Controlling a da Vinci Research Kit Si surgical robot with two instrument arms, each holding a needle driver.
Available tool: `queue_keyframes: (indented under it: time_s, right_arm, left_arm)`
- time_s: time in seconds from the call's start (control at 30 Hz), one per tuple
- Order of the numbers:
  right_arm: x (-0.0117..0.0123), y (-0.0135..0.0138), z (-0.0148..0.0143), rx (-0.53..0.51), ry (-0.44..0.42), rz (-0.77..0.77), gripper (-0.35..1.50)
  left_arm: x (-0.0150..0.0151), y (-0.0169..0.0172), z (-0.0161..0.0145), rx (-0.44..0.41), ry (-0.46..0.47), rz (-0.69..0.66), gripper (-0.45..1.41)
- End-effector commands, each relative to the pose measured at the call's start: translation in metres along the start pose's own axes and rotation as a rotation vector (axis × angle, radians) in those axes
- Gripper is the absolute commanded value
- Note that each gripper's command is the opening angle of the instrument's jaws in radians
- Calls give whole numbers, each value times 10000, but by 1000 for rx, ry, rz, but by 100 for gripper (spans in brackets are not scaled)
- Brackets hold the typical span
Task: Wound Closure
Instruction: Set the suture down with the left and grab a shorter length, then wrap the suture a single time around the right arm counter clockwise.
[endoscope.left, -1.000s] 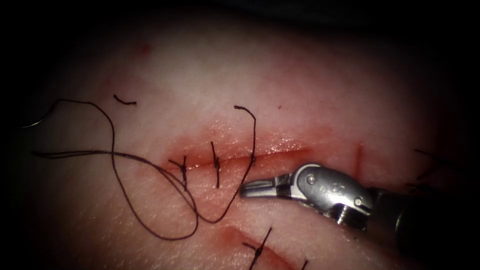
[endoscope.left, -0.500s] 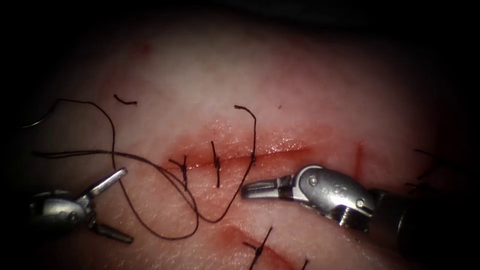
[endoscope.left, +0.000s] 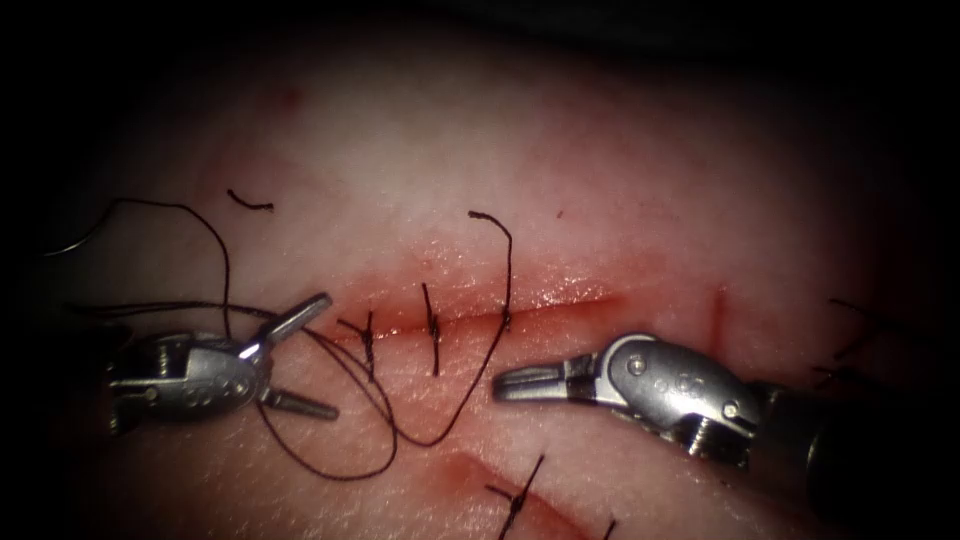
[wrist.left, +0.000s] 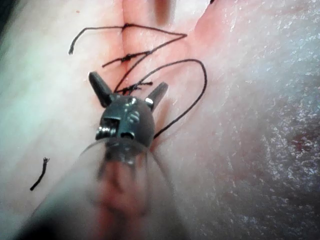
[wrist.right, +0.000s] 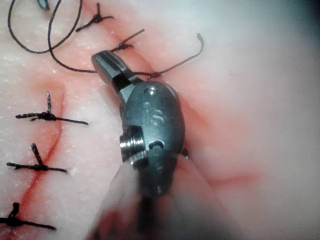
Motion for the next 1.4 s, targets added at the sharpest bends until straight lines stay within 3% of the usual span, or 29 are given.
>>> queue_keyframes:
  time_s: [0.03,0.13,0.3,0.53,0.6,0.87,1.07,1.23,1.4]
  right_arm:
    - [-5,1,10,2,2,-1,-35]
    - [-6,0,10,2,1,-1,-35]
    - [-6,0,12,0,1,-2,-35]
    - [-6,0,12,0,1,-2,-35]
    - [-6,0,12,0,1,-1,-35]
    - [16,16,15,-30,-2,27,-35]
    - [27,30,39,-35,-12,47,-35]
    - [23,35,67,-24,-14,30,-35]
    - [15,33,87,8,-1,5,-35]
  left_arm:
    - [-3,-3,8,2,-3,-1,63]
    - [-8,-7,6,-3,-16,0,47]
    - [-18,-13,6,-46,-59,10,-20]
    - [-35,-22,1,-50,-76,17,-25]
    - [-37,-24,-2,-59,-76,19,-45]
    - [-14,-36,-14,-97,-93,40,-45]
    - [24,-59,-13,-65,-3,13,-45]
    - [49,-76,7,-58,56,-4,-45]
    - [54,-84,35,-58,90,-14,-45]
